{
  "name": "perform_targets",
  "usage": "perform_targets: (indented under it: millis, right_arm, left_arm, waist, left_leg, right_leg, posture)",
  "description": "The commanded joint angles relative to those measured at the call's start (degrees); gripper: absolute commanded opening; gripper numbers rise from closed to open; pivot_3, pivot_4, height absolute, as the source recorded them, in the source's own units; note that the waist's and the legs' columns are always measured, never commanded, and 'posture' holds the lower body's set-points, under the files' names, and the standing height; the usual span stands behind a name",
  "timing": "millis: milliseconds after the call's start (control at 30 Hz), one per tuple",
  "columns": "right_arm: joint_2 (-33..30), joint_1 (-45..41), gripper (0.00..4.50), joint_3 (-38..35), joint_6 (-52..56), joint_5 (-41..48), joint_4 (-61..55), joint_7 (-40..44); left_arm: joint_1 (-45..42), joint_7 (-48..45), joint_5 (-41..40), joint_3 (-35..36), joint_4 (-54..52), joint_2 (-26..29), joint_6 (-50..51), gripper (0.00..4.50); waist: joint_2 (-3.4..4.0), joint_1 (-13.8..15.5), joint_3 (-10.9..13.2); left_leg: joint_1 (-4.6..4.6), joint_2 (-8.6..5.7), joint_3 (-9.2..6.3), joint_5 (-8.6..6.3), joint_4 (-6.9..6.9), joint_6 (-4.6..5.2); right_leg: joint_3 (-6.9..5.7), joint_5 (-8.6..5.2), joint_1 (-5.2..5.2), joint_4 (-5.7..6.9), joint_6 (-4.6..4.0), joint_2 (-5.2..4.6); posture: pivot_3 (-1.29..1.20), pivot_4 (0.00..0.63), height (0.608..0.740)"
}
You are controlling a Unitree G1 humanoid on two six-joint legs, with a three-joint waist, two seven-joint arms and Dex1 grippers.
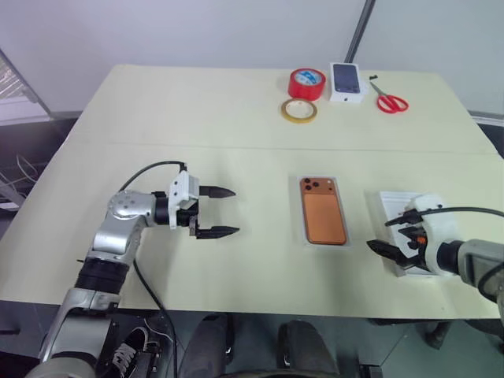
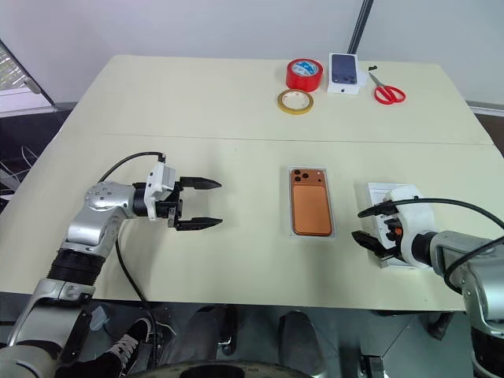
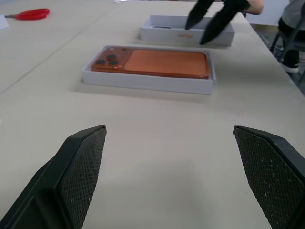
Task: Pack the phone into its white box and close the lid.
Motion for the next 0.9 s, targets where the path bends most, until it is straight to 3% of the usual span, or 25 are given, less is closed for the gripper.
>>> perform_targets:
  millis: [33, 133, 167, 200, 233, 267, 333, 400, 433, 733, 833, 900]
  right_arm:
    - [-0.5, -0.3, 4.49, 0.9, 2.4, 0.4, 0.2, -0.9]
    - [0.7, -1.9, 4.49, 1.0, 4.9, 0.5, 1.8, -2.1]
    - [0.7, -2.2, 3.97, 1.1, 5.2, 0.7, 2.1, -2.0]
    - [0.9, -2.8, 3.78, 1.0, 5.8, 0.7, 2.4, -2.3]
    - [0.8, -4.0, 3.12, 1.6, 6.3, 0.5, 3.0, -2.8]
    - [0.3, -4.8, 2.80, 2.3, 6.2, 0.2, 3.8, -3.1]
    - [-0.3, -6.0, 1.73, 3.6, 5.6, 0.0, 5.4, -3.3]
    - [-0.9, -6.3, 0.49, 4.7, 4.2, -0.5, 6.5, -3.5]
    - [-0.8, -6.7, 0.14, 5.1, 3.7, -0.8, 7.2, -3.9]
    - [6.4, -13.3, 0.05, -0.7, 4.0, -0.5, 10.6, -6.3]
    - [8.7, -21.5, 0.05, -2.2, -4.9, -0.9, 15.3, -7.2]
    - [13.0, -25.6, 0.05, -4.7, -5.2, 1.6, 16.3, -7.6]
  left_arm:
    - [0.3, 1.2, -1.1, 0.6, -3.4, -0.7, -0.7, 4.50]
    - [1.4, 2.7, -1.2, 0.6, -5.1, -1.3, -0.1, 4.50]
    - [1.7, 3.1, -1.2, 0.6, -5.6, -1.5, 0.1, 4.50]
    - [2.1, 3.5, -1.1, 0.5, -6.3, -1.6, 0.3, 4.50]
    - [2.8, 4.1, -1.0, 0.5, -6.8, -1.6, 0.4, 4.50]
    - [3.4, 4.6, -0.9, 0.5, -7.4, -1.6, 0.7, 4.50]
    - [4.0, 5.4, -0.9, 0.5, -8.1, -1.7, 0.9, 4.50]
    - [4.3, 6.1, -0.9, 0.4, -8.6, -1.8, 1.1, 4.50]
    - [4.4, 6.7, -0.7, 0.4, -8.9, -1.9, 1.2, 4.50]
    - [4.6, 8.9, -0.8, 0.5, -9.7, -1.6, 2.5, 4.50]
    - [3.8, 9.6, -0.8, 0.6, -9.3, -2.0, 3.0, 4.50]
    - [3.4, 10.3, -0.8, 0.7, -8.9, -2.4, 3.0, 4.50]
  waist:
    - [0.00, -0.1, 0.0]
    - [-0.01, -0.3, 0.0]
    - [0.01, -0.3, 0.0]
    - [0.01, -0.3, 0.0]
    - [0.01, -0.3, 0.0]
    - [0.01, -0.4, 0.0]
    - [0.01, -0.5, 0.0]
    - [0.00, -0.6, 0.0]
    - [-0.02, -0.6, 0.0]
    - [-0.15, -1.5, -0.1]
    - [0.06, -2.0, 0.0]
    - [0.13, -1.9, 0.0]
  left_leg:
    - [-0.03, 0.00, 0.00, 0.00, 0.02, 0.00]
    - [-0.10, -0.01, 0.02, -0.01, 0.09, 0.02]
    - [-0.10, 0.00, 0.01, -0.01, 0.09, 0.02]
    - [-0.10, 0.00, 0.01, -0.01, 0.09, 0.02]
    - [-0.10, 0.00, 0.01, -0.01, 0.09, 0.02]
    - [-0.10, 0.00, 0.01, 0.00, 0.07, 0.03]
    - [-0.10, 0.01, 0.01, 0.00, 0.06, 0.03]
    - [-0.09, 0.01, 0.01, 0.00, 0.07, 0.03]
    - [-0.09, 0.02, 0.01, 0.00, 0.07, 0.03]
    - [-0.08, 0.02, 0.01, 0.00, 0.09, 0.03]
    - [-0.09, 0.02, 0.04, 0.00, 0.04, 0.03]
    - [-0.09, 0.02, 0.08, 0.00, 0.03, 0.03]
  right_leg:
    - [0.00, 0.00, -0.02, 0.00, 0.00, 0.00]
    - [0.01, 0.01, -0.04, 0.00, 0.00, 0.00]
    - [0.01, 0.01, -0.04, 0.01, 0.00, 0.01]
    - [0.01, 0.01, -0.05, 0.02, 0.00, 0.01]
    - [0.00, 0.01, -0.05, 0.02, 0.01, 0.02]
    - [0.00, 0.02, -0.07, 0.03, 0.01, 0.03]
    - [0.00, 0.02, -0.08, 0.04, 0.01, 0.04]
    - [0.00, 0.02, -0.08, 0.05, 0.01, 0.05]
    - [0.00, 0.02, -0.07, 0.05, 0.01, 0.06]
    - [0.00, 0.02, -0.06, 0.08, 0.02, 0.07]
    - [0.02, 0.03, -0.12, 0.09, 0.03, 0.10]
    - [0.03, 0.03, -0.16, 0.14, 0.04, 0.12]
  posture:
    - [0.00, 0.150, 0.728]
    - [0.00, 0.150, 0.728]
    - [0.00, 0.150, 0.728]
    - [0.00, 0.150, 0.728]
    - [0.00, 0.150, 0.728]
    - [0.00, 0.150, 0.728]
    - [0.00, 0.150, 0.728]
    - [0.00, 0.150, 0.728]
    - [0.00, 0.150, 0.728]
    - [0.00, 0.150, 0.728]
    - [0.00, 0.150, 0.728]
    - [0.00, 0.150, 0.728]
